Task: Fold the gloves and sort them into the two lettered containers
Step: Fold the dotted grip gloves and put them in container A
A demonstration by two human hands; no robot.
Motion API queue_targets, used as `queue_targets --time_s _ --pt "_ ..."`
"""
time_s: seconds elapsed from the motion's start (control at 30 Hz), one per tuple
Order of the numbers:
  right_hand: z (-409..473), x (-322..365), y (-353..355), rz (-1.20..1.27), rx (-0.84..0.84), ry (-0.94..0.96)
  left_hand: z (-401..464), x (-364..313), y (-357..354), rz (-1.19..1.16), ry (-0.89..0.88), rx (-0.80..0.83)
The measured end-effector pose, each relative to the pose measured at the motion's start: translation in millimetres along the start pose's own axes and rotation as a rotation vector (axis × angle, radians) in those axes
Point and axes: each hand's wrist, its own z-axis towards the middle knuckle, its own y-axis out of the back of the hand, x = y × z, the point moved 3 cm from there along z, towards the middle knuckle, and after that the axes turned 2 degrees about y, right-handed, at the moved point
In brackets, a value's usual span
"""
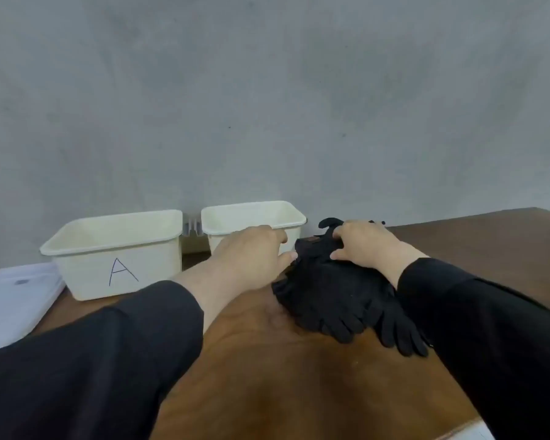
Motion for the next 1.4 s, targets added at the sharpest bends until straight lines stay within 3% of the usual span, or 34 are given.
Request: queue_targets --time_s 0.1,0.3,0.4,0.5,0.67,0.77,0.97,1.13,1.2,1.27,1.4 --pt "7.4 2.0 -21.4 -0.122 -0.002 -0.062 -2.1 3.2 -12.8 0.015 0.024 0.030" --pt "22.9 0.8 -42.2 -0.106 -0.153 -0.118 -3.0 13.7 -32.1 0.017 0.061 0.049" --pt "33.5 -5.3 -31.1 0.152 -0.138 -0.169 2.4 21.1 -36.1 -0.014 0.072 0.034" --pt "44.3 -17.6 9.0 0.491 -0.253 -0.221 14.6 31.4 -34.7 -0.113 0.092 -0.022" --pt "48.9 -24.8 76.1 0.853 -0.287 -0.139 38.5 38.9 -23.1 -0.316 0.102 -0.103" --pt "41.6 -14.1 102.8 1.079 -0.290 -0.064 51.4 43.0 -14.4 -0.597 0.130 -0.164" --pt "34.4 43.0 119.7 1.468 -0.095 0.095 56.5 57.8 -3.0 -1.167 0.126 -0.124" --pt "41.1 98.2 83.5 1.375 0.173 0.120 21.0 89.3 -29.2 -1.300 0.172 0.012" --pt "46.7 120.1 64.8 1.224 0.213 0.118 4.2 112.4 -43.6 -1.215 0.226 0.017" --pt "53.3 144.8 52.3 1.109 0.148 0.136 -4.1 139.3 -49.9 -0.951 0.255 -0.040" --pt "60.0 195.2 49.3 0.937 -0.275 0.291 -9.2 186.3 -33.4 -0.662 0.316 -0.237"
